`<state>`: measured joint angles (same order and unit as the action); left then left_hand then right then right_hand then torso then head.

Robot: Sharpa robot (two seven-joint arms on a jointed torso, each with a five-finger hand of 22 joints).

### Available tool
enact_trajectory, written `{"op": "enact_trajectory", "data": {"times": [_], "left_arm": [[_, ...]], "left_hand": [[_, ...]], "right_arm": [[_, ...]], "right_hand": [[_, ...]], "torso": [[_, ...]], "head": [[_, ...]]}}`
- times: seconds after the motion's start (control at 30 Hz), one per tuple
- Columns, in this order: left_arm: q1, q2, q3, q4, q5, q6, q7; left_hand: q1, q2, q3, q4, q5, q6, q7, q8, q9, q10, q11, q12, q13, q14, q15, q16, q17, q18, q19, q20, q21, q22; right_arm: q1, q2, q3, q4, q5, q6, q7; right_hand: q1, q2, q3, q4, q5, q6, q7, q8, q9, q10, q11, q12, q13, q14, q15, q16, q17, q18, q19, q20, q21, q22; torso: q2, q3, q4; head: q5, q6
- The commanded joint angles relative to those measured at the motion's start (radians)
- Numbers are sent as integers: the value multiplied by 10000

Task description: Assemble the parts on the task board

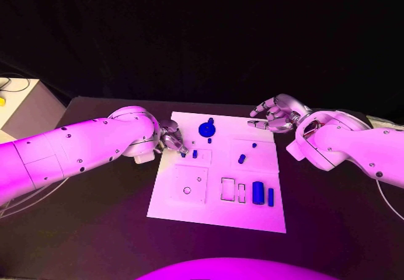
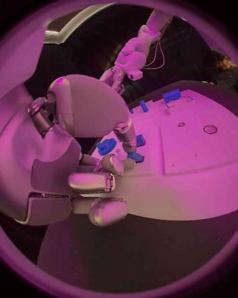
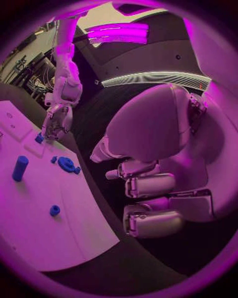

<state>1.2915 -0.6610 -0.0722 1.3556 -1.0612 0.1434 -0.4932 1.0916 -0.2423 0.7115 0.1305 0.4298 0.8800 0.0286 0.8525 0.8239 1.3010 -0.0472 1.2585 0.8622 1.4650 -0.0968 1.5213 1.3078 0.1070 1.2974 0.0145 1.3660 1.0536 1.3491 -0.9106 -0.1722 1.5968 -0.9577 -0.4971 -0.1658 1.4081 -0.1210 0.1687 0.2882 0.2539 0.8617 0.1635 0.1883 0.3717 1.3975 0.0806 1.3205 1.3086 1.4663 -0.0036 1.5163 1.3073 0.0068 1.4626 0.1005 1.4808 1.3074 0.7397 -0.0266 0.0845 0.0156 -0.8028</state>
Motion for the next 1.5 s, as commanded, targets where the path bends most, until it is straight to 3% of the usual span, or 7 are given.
{"op": "enact_trajectory", "data": {"times": [0.03, 0.87, 0.93, 1.0, 1.5], "left_arm": [[-201, 40, -140, 33, 37, 421, -118], [-203, -1, -148, 28, -205, 602, -149], [-203, -2, -149, 28, -211, 604, -149], [-203, -3, -150, 28, -218, 605, -150], [-205, -113, -149, 97, -290, 610, -160]], "left_hand": [[-135, -27, 213, -348, -73, 61, -158, -49, -46, -73, -60, -14, 1, 745, -75, 24, 1432, -55, 34, -46, -46, -18], [-224, -148, -1694, 439, -323, 238, -172, -168, -56, -140, -67, 4, 52, 758, -89, 32, 1494, -63, 65, -68, -104, -18], [-275, -177, -1972, 611, -395, 248, -167, -177, -49, -145, -63, 5, 59, 759, -82, 32, 1497, -63, 66, -64, -111, -18], [-146, -77, -2287, 823, -1118, 250, -167, -199, -40, -148, -62, 9, 69, 761, -80, 32, 1507, -62, 70, -61, -119, -16], [-100, -32, -2570, 1116, -1283, 242, -150, -226, -32, -170, -47, -3, 53, 759, -71, 25, 1499, -59, 62, -55, -134, -31]], "right_arm": [[-5, -8, 1, 17, -61, 83, 129], [-5, -17, 1, 6, -61, 83, 146], [-5, -16, 1, 5, -61, 83, 147], [-5, -16, 1, 5, -61, 88, 148], [-6, -25, 1, -1, -61, 93, 156]], "right_hand": [[-75, 1, 52, -11, 39, -76, 20, 42, -15, -68, -26, 4, 596, 772, 53, -53, 1583, 160, 672, 39, -29, 2089], [-59, -12, 68, -22, 68, -79, 19, 41, -18, -67, -27, 7, 597, 765, 52, -69, 1557, 163, 666, 39, -42, 2082], [-59, -12, 68, -22, 68, -79, 19, 41, -18, -67, -27, 7, 597, 765, 52, -69, 1557, 163, 666, 39, -42, 2082], [-59, -12, 68, -22, 68, -79, 19, 41, -18, -67, -27, 7, 597, 765, 52, -69, 1557, 163, 666, 39, -42, 2082], [-58, -16, 73, -22, 77, -80, 19, 41, -19, -51, -27, 30, 615, 768, 52, -64, 1566, 158, 675, 39, -23, 2093]], "torso": [[-4, -7, 2], [0, 0, -2], [0, 0, -2], [0, 0, -2], [4, -6, -5]], "head": [[-5, -4], [-13, -4], [-13, -4], [-13, -4], [-50, 9]]}}
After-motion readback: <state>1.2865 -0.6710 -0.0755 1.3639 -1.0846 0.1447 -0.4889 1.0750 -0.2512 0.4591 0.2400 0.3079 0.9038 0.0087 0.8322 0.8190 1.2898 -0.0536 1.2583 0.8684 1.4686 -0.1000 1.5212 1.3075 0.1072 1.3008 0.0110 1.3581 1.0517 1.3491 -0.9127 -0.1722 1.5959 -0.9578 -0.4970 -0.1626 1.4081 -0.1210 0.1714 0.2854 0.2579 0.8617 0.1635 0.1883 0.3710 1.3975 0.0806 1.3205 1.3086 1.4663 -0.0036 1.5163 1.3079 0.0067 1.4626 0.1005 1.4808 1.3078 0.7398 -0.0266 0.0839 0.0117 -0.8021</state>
